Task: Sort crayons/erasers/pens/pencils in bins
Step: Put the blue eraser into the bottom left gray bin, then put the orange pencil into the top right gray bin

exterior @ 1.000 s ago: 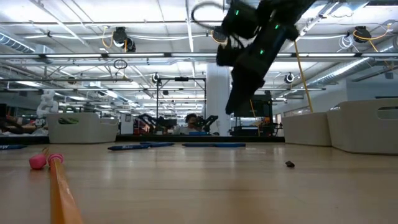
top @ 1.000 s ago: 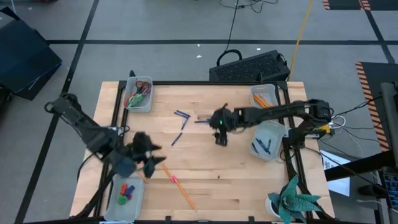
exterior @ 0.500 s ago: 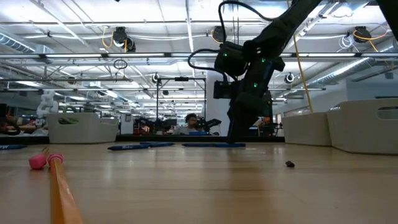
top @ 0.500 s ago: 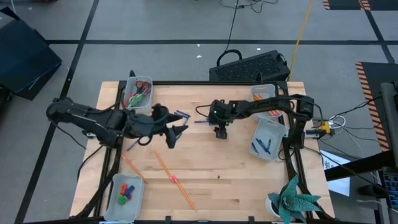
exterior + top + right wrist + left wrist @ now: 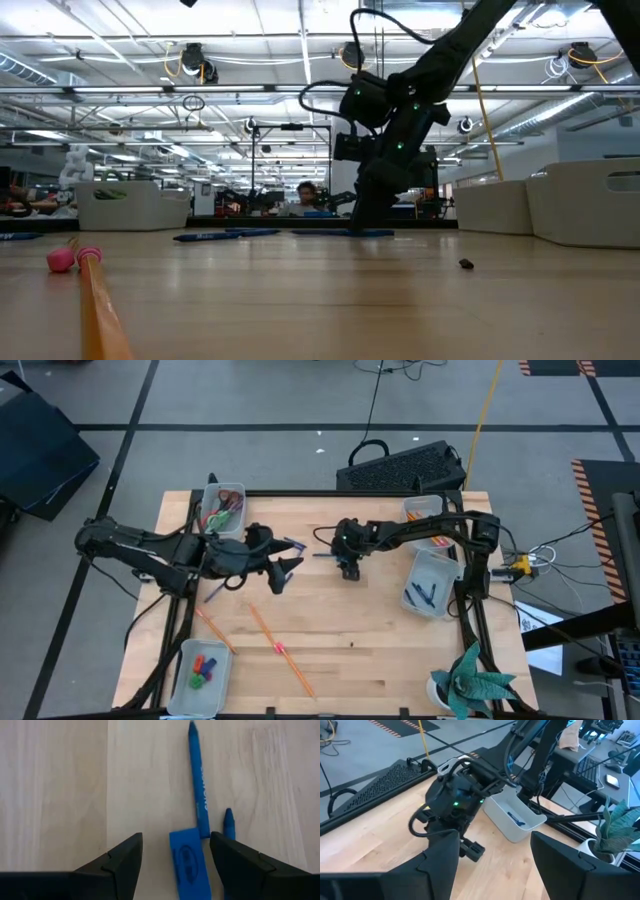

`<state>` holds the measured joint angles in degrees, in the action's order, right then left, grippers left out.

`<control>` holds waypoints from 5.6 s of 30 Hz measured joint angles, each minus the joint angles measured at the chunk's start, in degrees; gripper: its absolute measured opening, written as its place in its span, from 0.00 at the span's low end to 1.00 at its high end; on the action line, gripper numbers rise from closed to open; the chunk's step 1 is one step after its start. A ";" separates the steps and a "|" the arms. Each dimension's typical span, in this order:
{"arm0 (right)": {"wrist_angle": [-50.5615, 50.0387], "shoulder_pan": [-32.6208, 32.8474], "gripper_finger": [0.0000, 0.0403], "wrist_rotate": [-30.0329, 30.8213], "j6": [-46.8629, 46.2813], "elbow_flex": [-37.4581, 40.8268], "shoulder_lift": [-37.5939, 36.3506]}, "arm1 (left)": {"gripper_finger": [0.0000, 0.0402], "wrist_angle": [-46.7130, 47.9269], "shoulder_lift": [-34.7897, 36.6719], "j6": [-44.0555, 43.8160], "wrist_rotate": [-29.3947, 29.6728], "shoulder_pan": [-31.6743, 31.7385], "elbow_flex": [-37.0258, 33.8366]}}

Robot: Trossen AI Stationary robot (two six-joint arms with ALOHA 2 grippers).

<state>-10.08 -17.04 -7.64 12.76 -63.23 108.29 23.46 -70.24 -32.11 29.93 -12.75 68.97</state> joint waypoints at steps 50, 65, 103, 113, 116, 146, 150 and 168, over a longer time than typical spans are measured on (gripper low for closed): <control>-9.58 9.93 0.19 3.27 3.09 0.67 -6.42 | 0.61 14.00 15.24 -24.75 9.10 -8.87 -8.17; 3.44 29.15 0.19 23.89 -0.77 0.33 -21.81 | 0.61 -37.77 -0.95 -51.87 -3.04 -3.16 -32.25; 1.93 28.25 0.37 24.05 -4.07 0.29 -22.59 | 0.06 -42.05 -20.30 -44.17 -8.44 2.32 -18.18; 1.24 31.41 0.60 24.14 -12.21 0.27 -30.46 | 0.05 -6.84 -2.49 -50.14 -21.25 -8.05 -18.16; 1.25 31.41 0.61 25.90 -11.98 0.27 -30.60 | 0.05 2.42 2.35 -64.74 -26.18 -16.10 -18.16; -3.55 27.76 0.59 22.37 3.75 0.22 -27.98 | 0.39 0.88 1.92 -107.46 -58.21 -33.42 -34.74; -3.54 27.98 0.59 22.59 4.84 0.22 -28.00 | 0.49 1.79 2.02 -107.69 -58.03 -33.55 -31.01; -3.28 34.45 0.59 28.88 0.35 0.24 -29.39 | 0.43 29.91 -5.70 -98.00 4.91 -24.25 -13.95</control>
<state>-13.36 17.41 21.23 13.11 -62.98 78.90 53.38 -75.94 -130.11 34.84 -37.01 55.02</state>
